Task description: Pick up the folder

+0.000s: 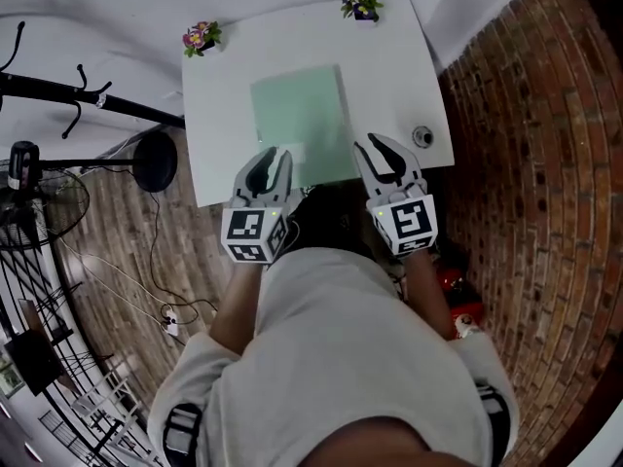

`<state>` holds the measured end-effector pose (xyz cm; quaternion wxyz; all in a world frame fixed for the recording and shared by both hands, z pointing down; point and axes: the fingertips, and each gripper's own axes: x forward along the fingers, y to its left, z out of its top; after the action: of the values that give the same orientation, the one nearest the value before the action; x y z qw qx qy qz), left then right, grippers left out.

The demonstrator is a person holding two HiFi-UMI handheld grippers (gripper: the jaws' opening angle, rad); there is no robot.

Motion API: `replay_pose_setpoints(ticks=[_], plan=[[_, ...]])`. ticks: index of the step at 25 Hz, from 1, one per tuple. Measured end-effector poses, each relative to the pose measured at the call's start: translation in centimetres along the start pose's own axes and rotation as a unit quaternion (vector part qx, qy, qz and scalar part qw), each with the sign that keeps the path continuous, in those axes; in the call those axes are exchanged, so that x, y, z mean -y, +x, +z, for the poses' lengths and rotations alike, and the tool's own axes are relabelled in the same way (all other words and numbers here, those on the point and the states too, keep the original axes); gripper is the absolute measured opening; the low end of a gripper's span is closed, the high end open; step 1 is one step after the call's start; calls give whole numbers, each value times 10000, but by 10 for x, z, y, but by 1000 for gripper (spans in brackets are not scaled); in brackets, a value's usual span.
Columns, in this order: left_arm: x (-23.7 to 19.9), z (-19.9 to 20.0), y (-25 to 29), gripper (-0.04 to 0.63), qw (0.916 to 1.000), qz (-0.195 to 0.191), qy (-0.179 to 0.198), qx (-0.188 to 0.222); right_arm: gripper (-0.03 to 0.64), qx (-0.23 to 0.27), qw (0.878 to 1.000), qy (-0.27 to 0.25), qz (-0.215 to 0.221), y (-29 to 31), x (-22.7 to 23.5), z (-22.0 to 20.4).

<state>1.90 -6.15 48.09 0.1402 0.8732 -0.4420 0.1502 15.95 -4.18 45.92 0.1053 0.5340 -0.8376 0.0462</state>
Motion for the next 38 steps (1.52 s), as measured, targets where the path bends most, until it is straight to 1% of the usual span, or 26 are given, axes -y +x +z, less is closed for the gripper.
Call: replay_pose_setpoints(ticks=[3,7,11,17,20,28,32,38], plan=[[-13,-11,8,94,9998,76,-74,-191,104,-160,9998,38,64,10,8,-5],[-29,-15,25,94,9993,141,-106,-317,107,-319,9994,55,135,31,19,-11],[-45,-21,42,94,9982,149,-277,-502,109,-513,9983,177,208,54,26,-20],[-72,-31,63,94,9962,127,-389,-772,112,-764,9960,346,310,90,32,-35],[-86,-37,73,94,9946,114,-466,-916,124,-1020,9933,448,314,105,36,-47],[-118,-61,96,94,9903,115,-417,-1320,141,-1699,9830,585,388,142,38,-81],[-132,-76,105,94,9870,168,-629,-1467,146,-1995,9771,595,432,154,36,-100],[-148,-100,112,96,9794,187,-981,-1755,150,-2309,9703,606,393,168,38,-119]])
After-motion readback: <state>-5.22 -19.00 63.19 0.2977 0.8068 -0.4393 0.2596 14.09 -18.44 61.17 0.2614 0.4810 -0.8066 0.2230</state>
